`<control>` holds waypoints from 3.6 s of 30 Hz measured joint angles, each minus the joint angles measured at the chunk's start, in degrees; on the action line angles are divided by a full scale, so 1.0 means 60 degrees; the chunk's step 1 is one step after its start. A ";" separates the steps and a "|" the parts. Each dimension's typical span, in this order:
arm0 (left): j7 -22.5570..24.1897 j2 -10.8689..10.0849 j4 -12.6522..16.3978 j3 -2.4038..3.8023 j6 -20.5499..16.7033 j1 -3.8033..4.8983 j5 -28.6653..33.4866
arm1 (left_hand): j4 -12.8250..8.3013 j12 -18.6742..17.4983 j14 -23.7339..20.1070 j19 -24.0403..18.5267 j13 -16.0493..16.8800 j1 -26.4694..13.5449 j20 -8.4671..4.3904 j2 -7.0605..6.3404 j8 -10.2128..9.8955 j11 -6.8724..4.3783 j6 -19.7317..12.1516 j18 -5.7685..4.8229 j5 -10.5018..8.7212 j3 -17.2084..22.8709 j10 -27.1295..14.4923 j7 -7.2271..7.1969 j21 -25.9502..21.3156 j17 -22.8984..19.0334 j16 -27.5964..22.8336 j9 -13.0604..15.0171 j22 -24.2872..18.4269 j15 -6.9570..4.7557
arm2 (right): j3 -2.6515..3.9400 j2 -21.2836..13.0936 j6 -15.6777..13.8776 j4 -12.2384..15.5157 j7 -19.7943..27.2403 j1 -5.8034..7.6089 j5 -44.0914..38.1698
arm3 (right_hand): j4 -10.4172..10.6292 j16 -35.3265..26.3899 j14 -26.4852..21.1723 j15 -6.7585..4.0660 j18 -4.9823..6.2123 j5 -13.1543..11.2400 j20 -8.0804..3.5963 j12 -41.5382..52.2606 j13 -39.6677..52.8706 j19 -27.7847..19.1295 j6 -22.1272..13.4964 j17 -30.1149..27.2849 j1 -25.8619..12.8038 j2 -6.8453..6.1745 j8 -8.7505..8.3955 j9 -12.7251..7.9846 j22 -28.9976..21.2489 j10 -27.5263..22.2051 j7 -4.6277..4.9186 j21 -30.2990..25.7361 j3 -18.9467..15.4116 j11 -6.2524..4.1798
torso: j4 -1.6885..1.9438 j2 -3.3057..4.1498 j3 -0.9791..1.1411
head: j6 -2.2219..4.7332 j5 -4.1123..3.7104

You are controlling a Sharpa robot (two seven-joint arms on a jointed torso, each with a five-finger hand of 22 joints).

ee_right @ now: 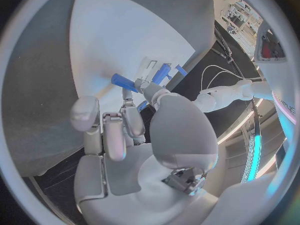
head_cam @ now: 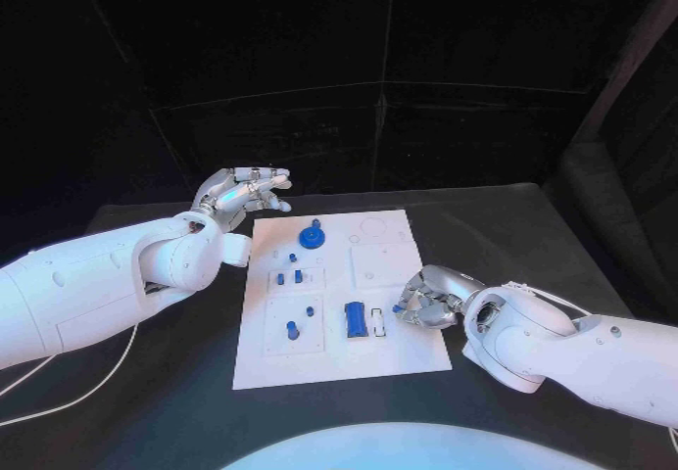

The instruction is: Assemble the parts on the task board

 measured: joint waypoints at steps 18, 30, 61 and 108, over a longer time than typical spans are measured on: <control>-0.0033 0.0024 0.0022 -0.0001 0.0075 0.0000 -0.0039 | -0.0028 0.0039 0.0000 0.0000 -0.0007 0.0000 0.0000 0.0000 0.0000 0.0000 0.0000 0.0001 0.0000 0.0027 0.0000 0.0000 0.0000 -0.0011 0.0000 0.0000 -0.0001 0.0000 | 0.0001 0.0624 -0.0328 -0.0307 0.0047 0.0001 0.0914 | 0.0436 0.0083 0.0001 -0.0104 -0.0071 0.0972 -0.0138 0.0286 0.0109 0.0138 0.0257 -0.0001 -0.0837 -0.0186 0.0253 0.0605 0.0269 0.0276 -0.0156 0.0111 -0.0683 -0.0206 | 0.0001 -0.0001 -0.0006 | -0.0042 -0.0006; -0.0042 0.0012 0.0050 -0.0001 0.0097 0.0000 -0.0047 | -0.0027 0.0039 -0.0034 0.0000 -0.0016 0.0000 0.0000 0.0000 0.0000 0.0036 0.0000 0.0000 0.0000 0.0027 -0.0036 0.0000 0.0000 -0.0034 0.0000 0.0000 0.0010 0.0034 | 0.0001 0.0894 0.0008 -0.0492 -0.0496 0.0001 0.0892 | 0.0609 0.0083 0.0018 -0.0188 -0.0154 0.0973 -0.0204 0.0324 0.0108 0.0204 0.0418 -0.0002 -0.0954 -0.0170 0.0406 0.0753 0.0319 0.0359 -0.0225 0.0150 -0.1013 -0.0289 | 0.0000 -0.0001 -0.0005 | -0.0114 0.0033; -0.0069 0.0020 0.0043 -0.0001 0.0137 0.0002 -0.0057 | -0.0027 0.0039 -0.0034 0.0000 -0.0014 0.0000 0.0000 0.0000 0.0000 0.0035 0.0000 0.0000 0.0000 0.0027 -0.0035 0.0000 0.0000 -0.0033 0.0000 0.0000 0.0007 0.0034 | 0.0003 0.1189 0.0326 -0.0685 -0.1001 0.0004 0.0399 | 0.1113 0.0121 -0.0001 -0.0273 -0.0151 0.0673 -0.0274 0.0516 0.0106 0.0274 0.0944 -0.0003 -0.1269 -0.0084 0.0638 0.0968 0.0390 0.0459 -0.0686 0.0149 -0.1805 -0.0393 | -0.0014 -0.0012 0.0000 | -0.0189 0.0071; -0.0143 -0.0006 0.0037 -0.0001 0.0182 0.0003 -0.0085 | -0.0027 0.0075 -0.0034 -0.0065 -0.0019 0.0000 -0.0001 0.0000 0.0046 0.0035 0.0000 0.0001 0.0000 0.0027 -0.0035 0.0000 0.0000 -0.0045 0.0000 0.0000 0.0013 0.0034 | 0.0003 0.0888 0.1146 -0.0592 -0.0549 0.0002 -0.0032 | 0.1895 0.0120 -0.0001 -0.0271 -0.0151 -0.1765 -0.0273 0.0395 0.0105 0.0273 0.0839 0.0003 -0.0199 0.0196 0.0620 0.1184 0.0367 0.0421 -0.0582 0.0111 -0.4654 -0.0356 | -0.0005 -0.0005 0.0007 | -0.0212 0.0178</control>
